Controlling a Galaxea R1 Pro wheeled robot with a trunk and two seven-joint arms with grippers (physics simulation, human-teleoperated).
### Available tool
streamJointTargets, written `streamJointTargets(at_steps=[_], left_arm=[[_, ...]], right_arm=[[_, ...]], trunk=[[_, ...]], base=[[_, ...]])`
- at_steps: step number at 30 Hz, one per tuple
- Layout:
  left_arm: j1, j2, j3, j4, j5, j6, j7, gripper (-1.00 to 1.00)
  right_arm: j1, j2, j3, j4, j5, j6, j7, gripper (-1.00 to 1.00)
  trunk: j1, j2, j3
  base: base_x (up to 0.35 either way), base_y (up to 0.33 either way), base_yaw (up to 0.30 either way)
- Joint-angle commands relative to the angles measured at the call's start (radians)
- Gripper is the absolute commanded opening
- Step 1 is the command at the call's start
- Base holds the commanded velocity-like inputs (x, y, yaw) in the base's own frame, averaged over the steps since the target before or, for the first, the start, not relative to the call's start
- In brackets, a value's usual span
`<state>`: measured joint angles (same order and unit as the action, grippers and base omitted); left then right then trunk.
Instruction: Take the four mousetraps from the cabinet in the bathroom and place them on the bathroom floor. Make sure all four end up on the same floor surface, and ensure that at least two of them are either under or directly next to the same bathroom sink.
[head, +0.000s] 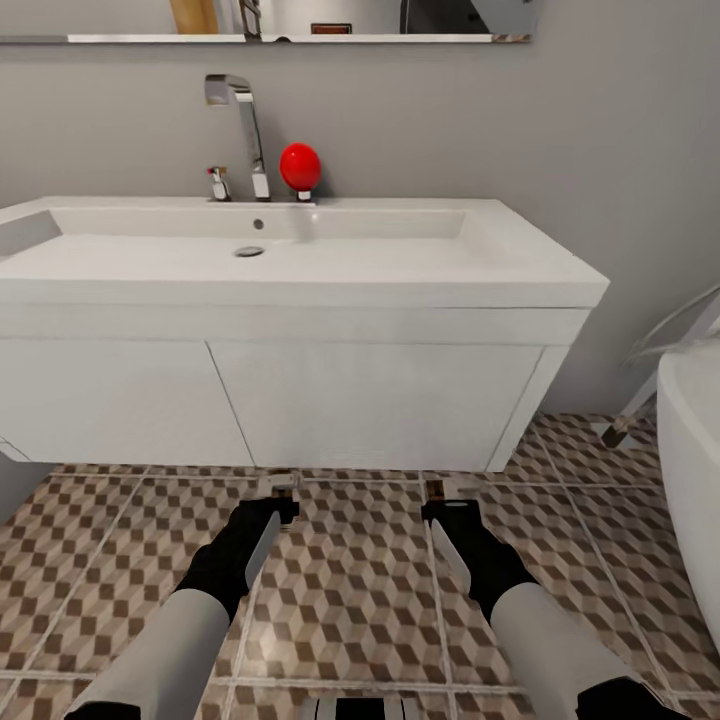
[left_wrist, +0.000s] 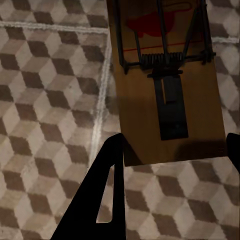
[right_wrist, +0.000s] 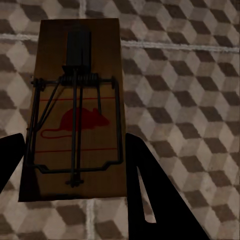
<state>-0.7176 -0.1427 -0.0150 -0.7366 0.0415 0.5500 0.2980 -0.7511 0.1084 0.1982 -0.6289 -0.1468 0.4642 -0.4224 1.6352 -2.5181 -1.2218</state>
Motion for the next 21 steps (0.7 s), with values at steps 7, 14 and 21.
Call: streamJointTargets(at_steps=[7, 14, 21], left_arm=[[0.0, 0.0, -0.001, -0.001, 0.0, 0.007, 0.007, -1.0], [0.0, -0.003, 0.0, -0.004, 0.009, 0.008, 0.007, -1.0], [0.0, -0.008, 0.0, -0.004, 0.011, 0.008, 0.007, -1.0]], right_arm=[[-0.001, 0.0, 0.006, 0.021, -0.019, 0.001, -0.01, -1.0], [-0.001, -0.001, 0.004, 0.071, -0.02, -0.019, -0.009, -1.0], [-0.001, -0.001, 0.004, 0.074, -0.014, -0.021, -0.009, -1.0]], trunk=[[0.0, 0.0, -0.001], [0.0, 0.0, -0.001], [0.001, -0.001, -0.009]], base=[[0.138, 0.0, 0.0], [0.004, 0.0, 0.0], [0.0, 0.0, 0.0]])
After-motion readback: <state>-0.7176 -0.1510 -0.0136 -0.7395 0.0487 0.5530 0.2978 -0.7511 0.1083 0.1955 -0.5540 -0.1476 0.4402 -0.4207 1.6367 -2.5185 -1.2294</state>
